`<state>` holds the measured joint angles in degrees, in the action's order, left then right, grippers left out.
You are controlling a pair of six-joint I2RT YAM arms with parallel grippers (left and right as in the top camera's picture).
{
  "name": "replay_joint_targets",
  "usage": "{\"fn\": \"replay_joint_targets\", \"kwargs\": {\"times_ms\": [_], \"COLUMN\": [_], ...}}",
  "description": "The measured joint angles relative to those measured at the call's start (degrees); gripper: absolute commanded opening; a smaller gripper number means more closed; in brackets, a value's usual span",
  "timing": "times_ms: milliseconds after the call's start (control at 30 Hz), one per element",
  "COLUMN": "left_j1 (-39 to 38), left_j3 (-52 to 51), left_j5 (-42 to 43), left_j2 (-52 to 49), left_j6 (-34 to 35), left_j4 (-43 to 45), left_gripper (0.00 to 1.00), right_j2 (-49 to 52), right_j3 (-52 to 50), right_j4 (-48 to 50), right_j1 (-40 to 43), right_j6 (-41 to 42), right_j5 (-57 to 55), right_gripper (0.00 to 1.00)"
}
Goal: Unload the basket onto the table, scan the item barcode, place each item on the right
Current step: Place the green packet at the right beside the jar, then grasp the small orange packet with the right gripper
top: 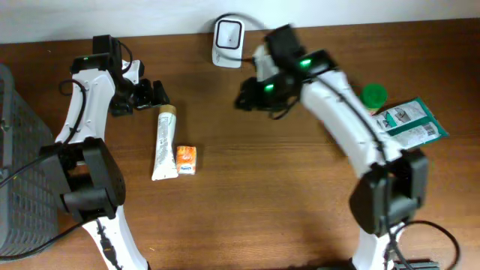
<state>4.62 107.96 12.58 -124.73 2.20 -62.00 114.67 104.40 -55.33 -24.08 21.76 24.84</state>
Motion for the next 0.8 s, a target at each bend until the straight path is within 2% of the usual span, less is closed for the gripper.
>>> {"fn": "replay_joint_targets", "kwargs": {"times_ms": [133, 267, 500, 533, 600, 700, 800], "left_j1": [0.00, 0.00, 0.02, 0.02, 0.02, 0.02, 0.02], "left_j3": [0.00, 0.00, 0.00, 0.00, 0.00, 0.00, 0.00], "left_j5": [0.00, 0.00, 0.00, 0.00, 0.00, 0.00, 0.00], "left_j2": [0.02, 0.02, 0.02, 0.02, 0.00, 0.02, 0.02], "left_j6": [-0.02, 0.00, -0.02, 0.00, -0.02, -0.02, -0.02], "left_j4": [0.09, 0.04, 0.04, 0.04, 0.04, 0.04, 0.04], "left_gripper": [0.99, 0.99, 0.99, 0.99, 0.99, 0.99, 0.99], "right_j2": [6.58, 13.40, 19.78, 19.82, 19.87, 19.87, 19.85], "right_j3": [-0.22, -0.37, -0.37, -0.37, -0.37, -0.37, -0.35], "right_j4": [8.11, 14.36, 17.05, 17.09, 17.53, 17.59, 15.93], "right_j1": [-6.34, -11.43, -14.27, -14.27, -14.27, -14.27, -13.97], "right_j6": [7.21, 13.14, 17.27, 17.40, 17.29, 17.05, 12.48], "right_j5": [0.17, 0.20, 1.36, 1.64, 1.90, 2.32, 2.82], "right_gripper": [0.43, 0.41, 0.37, 0.31, 0.06, 0.04, 0.04]}}
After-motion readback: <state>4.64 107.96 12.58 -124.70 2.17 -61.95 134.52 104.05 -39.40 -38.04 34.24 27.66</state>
